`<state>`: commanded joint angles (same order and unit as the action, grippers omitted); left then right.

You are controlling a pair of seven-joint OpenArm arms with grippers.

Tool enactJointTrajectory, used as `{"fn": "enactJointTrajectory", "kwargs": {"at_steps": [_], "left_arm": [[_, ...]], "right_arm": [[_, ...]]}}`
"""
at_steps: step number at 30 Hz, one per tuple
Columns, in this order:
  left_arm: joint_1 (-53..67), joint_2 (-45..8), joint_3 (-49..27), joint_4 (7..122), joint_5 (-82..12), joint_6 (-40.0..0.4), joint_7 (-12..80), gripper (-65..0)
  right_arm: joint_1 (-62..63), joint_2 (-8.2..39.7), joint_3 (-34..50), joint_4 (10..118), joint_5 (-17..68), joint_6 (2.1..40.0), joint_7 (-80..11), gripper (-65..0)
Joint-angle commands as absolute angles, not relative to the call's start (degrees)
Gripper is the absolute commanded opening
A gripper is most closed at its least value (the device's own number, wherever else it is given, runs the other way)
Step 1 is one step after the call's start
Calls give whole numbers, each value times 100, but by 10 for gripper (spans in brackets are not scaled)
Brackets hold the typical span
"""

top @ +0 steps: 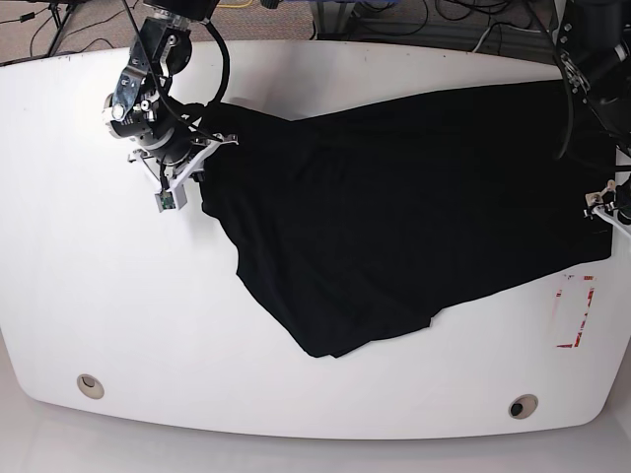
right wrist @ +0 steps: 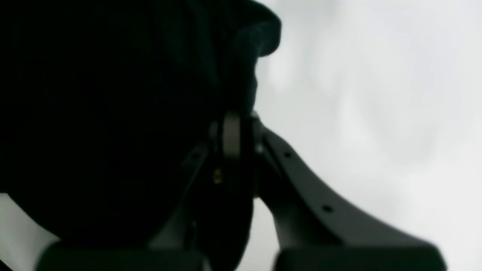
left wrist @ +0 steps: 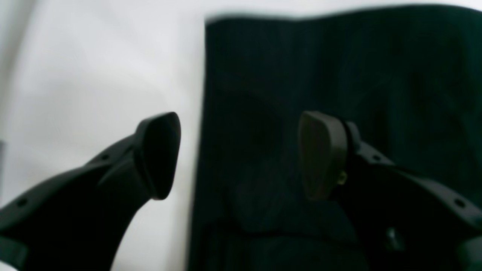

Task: Layout the t-shirt on the table in an organized manner, then fold the t-shirt properly
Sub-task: 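Release and regrasp the shirt edge with the left gripper, then release the shirt with the right gripper and regrasp its edge nearby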

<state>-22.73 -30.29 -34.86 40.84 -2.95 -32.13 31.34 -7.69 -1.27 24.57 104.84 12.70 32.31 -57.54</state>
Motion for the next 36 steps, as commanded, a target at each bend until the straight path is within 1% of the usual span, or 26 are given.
{"fn": "enactJointTrajectory", "kwargs": {"at_steps": [1, 4, 7, 9, 11, 12, 13, 14, 15, 16, 18, 19, 20, 25, 30, 36], "left_arm": [[-2316, -3029, -3451, 3978, -295, -3169, 3064, -186], [-2492, -3029, -3240, 3530, -295, -3002, 2747, -186], [-2642, -3029, -3011, 3213, -295, -2844, 2448, -192], [-2721, -3029, -2932, 3081, -295, -2791, 2343, -192], [-2774, -3020, -2853, 2985, -295, -2774, 2264, -212], [-2782, -3020, -2826, 2976, -303, -2765, 2246, -254], [-2791, -3011, -2826, 2967, -303, -2765, 2229, -282], [-2791, -3011, -2818, 2967, -303, -2765, 2220, -331], [-2791, -3011, -2818, 2976, -303, -2765, 2220, -424], [-2791, -3011, -2818, 2976, -303, -2782, 2220, -474], [-2791, -3011, -2818, 2976, -303, -2809, 2220, -606], [-2791, -3011, -2818, 2976, -303, -2809, 2220, -642], [-2791, -3011, -2809, 2976, -303, -2809, 2220, -650], [-2765, -3011, -2809, 2976, -303, -2818, 2229, -650], [-2756, -3020, -2809, 2976, -303, -2818, 2264, -650], [-2677, -3020, -2809, 2976, -303, -2818, 2264, -650]], "right_arm": [[-769, -119, 2457, 10484, 1270, 3231, -5754, -588], [-778, -119, 2466, 10580, 1270, 3231, -5754, -479], [-813, -136, 2466, 10818, 1270, 3231, -5754, -349], [-822, -145, 2466, 10985, 1270, 3231, -5763, -290], [-822, -145, 2466, 11169, 1270, 3231, -5789, -249], [-822, -145, 2466, 11257, 1270, 3231, -5859, -231], [-822, -145, 2466, 11292, 1270, 3231, -5895, -227], [-804, -145, 2466, 11327, 1270, 3231, -5930, -224], [-769, -136, 2466, 11345, 1270, 3231, -5974, -224], [-760, -127, 2466, 11336, 1270, 3231, -5974, -224], [-602, -119, 2475, 11301, 1262, 3231, -5974, -224], [-532, -119, 2475, 11275, 1235, 3231, -5974, -224], [-426, -119, 2475, 11160, 1226, 3231, -5974, -225], [92, -110, 2475, 10589, 1218, 3231, -5974, -227], [312, 4, 2457, 9974, 1270, 3231, -5974, -227], [629, 13, 2448, 9332, 1253, 3231, -5815, -227]]}}
